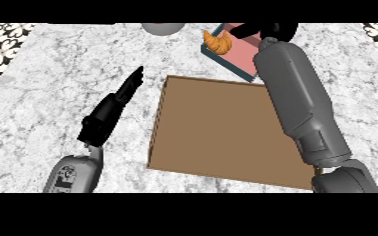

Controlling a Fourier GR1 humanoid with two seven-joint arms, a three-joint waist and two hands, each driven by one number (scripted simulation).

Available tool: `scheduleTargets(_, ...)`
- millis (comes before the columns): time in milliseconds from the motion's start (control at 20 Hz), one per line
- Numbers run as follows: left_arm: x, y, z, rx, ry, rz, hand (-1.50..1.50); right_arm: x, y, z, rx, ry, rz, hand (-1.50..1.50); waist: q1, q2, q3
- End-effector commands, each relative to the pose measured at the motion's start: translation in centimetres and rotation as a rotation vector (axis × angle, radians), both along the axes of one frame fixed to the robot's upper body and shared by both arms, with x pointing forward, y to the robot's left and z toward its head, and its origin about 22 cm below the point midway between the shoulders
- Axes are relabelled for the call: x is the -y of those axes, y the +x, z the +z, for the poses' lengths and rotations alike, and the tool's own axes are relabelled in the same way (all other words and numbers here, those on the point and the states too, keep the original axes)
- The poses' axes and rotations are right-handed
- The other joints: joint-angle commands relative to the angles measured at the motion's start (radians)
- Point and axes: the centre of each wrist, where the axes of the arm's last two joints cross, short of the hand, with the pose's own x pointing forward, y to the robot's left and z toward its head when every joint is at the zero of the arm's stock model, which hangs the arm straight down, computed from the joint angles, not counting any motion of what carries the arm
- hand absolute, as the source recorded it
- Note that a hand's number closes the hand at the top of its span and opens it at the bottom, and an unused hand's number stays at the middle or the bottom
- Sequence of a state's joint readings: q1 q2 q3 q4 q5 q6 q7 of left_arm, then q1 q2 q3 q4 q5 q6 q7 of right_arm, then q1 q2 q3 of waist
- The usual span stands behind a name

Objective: Pick the croissant from the tray and place it in the cardboard box

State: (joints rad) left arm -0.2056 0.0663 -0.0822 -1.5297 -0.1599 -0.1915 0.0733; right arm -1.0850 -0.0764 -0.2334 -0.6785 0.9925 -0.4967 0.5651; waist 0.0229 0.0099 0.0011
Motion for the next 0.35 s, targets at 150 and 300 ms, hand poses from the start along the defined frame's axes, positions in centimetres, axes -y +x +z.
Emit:
scheduleTargets(150,-1.0,-0.4,-0.8,-0.015,-0.005,0.022,0.0,1.7,-0.9,1.0,0.33,0.277,-0.071,-1.5,-0.018,-0.008,0.0)
scheduleTargets(300,-1.0,-0.9,-0.7,-0.002,0.013,0.043,0.0,4.7,-2.3,0.9,0.386,0.331,-0.067,-1.5,-0.034,-0.016,0.0)
